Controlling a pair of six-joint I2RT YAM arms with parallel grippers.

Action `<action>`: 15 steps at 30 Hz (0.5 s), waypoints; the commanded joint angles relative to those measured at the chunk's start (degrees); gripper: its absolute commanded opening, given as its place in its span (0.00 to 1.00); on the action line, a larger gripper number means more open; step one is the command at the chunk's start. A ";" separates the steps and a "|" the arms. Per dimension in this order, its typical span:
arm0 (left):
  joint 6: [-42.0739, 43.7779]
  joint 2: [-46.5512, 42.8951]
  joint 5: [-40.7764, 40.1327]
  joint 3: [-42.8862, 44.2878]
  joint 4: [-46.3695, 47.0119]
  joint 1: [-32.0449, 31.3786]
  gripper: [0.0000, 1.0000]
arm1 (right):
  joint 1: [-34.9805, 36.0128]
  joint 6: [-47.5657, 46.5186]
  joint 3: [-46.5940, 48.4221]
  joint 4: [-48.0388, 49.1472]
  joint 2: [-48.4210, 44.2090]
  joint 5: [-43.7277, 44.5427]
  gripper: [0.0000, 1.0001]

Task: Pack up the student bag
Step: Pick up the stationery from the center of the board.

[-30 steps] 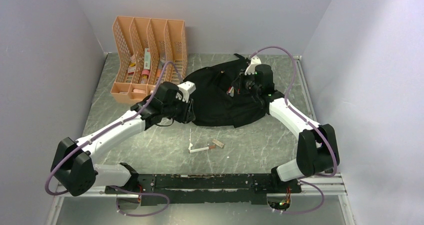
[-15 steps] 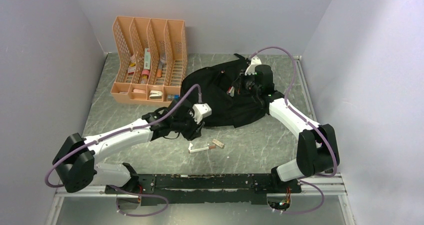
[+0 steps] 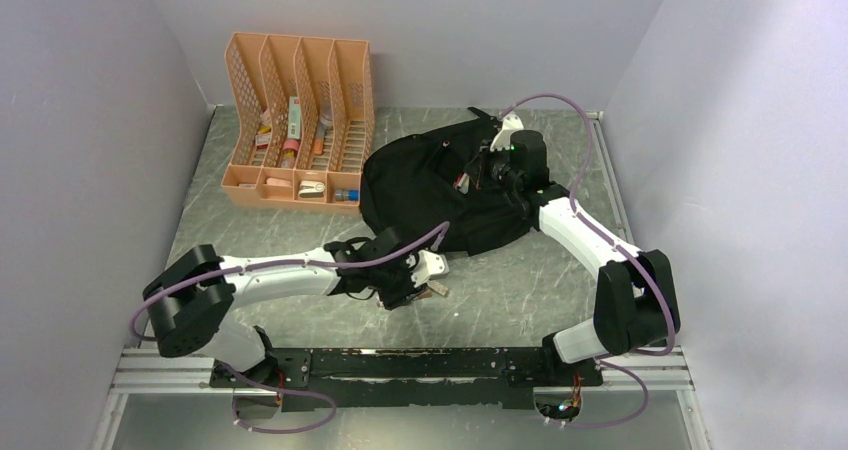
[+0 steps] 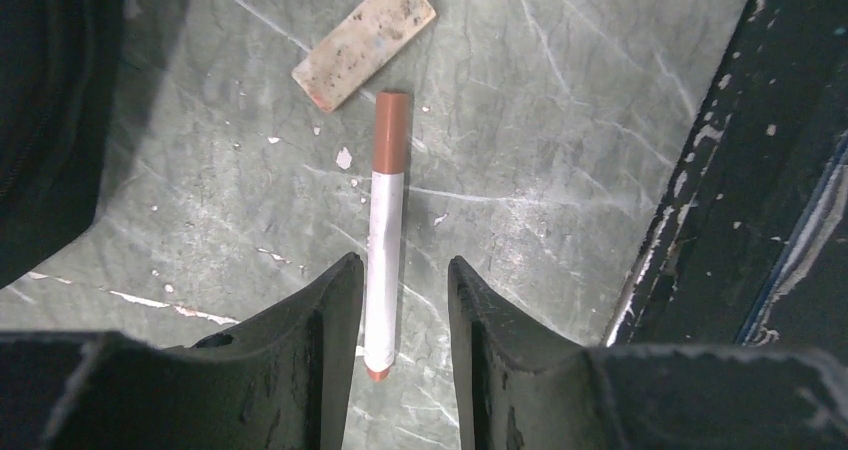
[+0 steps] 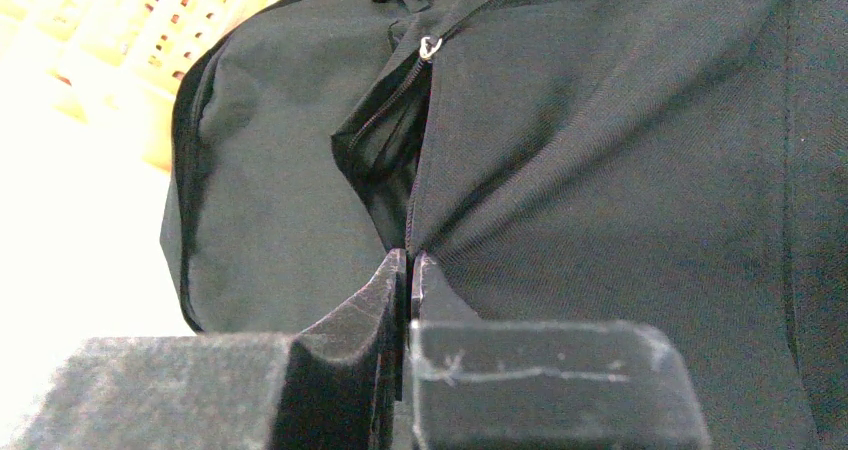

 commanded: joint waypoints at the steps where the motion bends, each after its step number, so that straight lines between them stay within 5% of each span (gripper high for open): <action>1: 2.57 2.36 -2.21 0.26 2.21 -1.16 0.42 | 0.28 -0.16 -0.66 -0.05 -2.14 -1.77 0.00; 15: 3.53 10.08 -6.68 1.82 1.01 -3.00 0.41 | 0.28 -0.10 -0.09 -0.95 -2.14 -2.33 0.00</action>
